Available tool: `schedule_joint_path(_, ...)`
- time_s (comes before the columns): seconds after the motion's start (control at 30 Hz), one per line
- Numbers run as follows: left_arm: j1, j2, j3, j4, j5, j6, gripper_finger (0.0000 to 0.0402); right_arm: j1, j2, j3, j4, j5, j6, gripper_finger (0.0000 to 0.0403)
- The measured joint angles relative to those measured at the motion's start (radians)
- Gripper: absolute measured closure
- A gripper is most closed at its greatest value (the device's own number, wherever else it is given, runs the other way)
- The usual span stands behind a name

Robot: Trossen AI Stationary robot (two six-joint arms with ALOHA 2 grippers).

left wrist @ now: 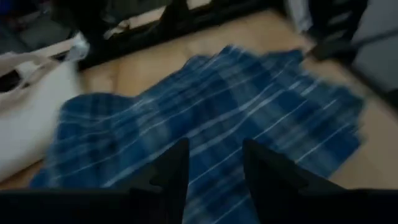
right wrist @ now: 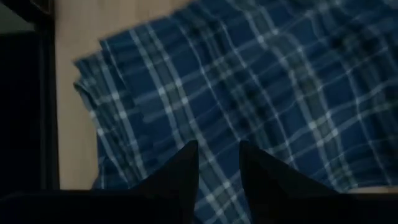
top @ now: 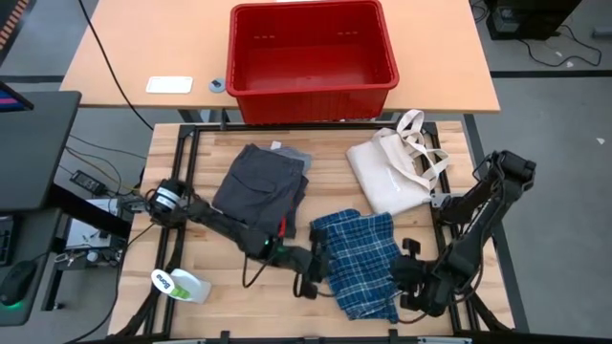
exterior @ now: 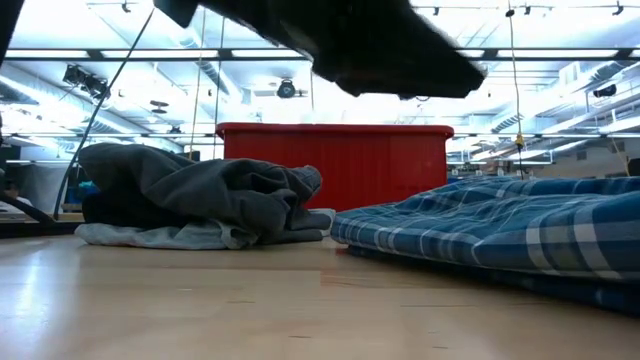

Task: Fold Laundry from Bin
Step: Remove the blue short from the laundry organizer

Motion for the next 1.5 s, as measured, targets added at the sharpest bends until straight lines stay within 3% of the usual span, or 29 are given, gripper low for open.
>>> schedule_joint_path(0.17,-0.025,0.008,0.000,-0.001,-0.003,-0.081,0.0249,0.016,0.022,-0.022,0.026,-0.036,0.059,0.0280)
schedule_joint_path(0.4,-0.100,0.027,0.002,-0.015,-0.009,0.045,0.0248,0.042,0.111,-0.026,0.116,-0.037,0.111,0.0280)
schedule_joint_path(0.63,-0.177,0.129,0.058,0.002,-0.165,0.143,0.0197,0.052,0.167,-0.027,0.156,0.021,0.195,0.0280)
schedule_joint_path(0.83,-0.183,0.225,0.327,-0.334,-0.165,0.270,0.0122,0.054,0.157,-0.027,0.179,0.047,0.235,0.0280)
schedule_joint_path(1.0,-0.177,0.306,0.504,-0.561,-0.162,0.382,0.0093,0.067,0.157,-0.027,0.234,0.067,0.238,0.0280)
schedule_joint_path(1.5,-0.120,0.344,0.528,-0.634,-0.120,0.467,0.0091,0.097,0.157,-0.026,0.277,0.133,0.218,0.0280)
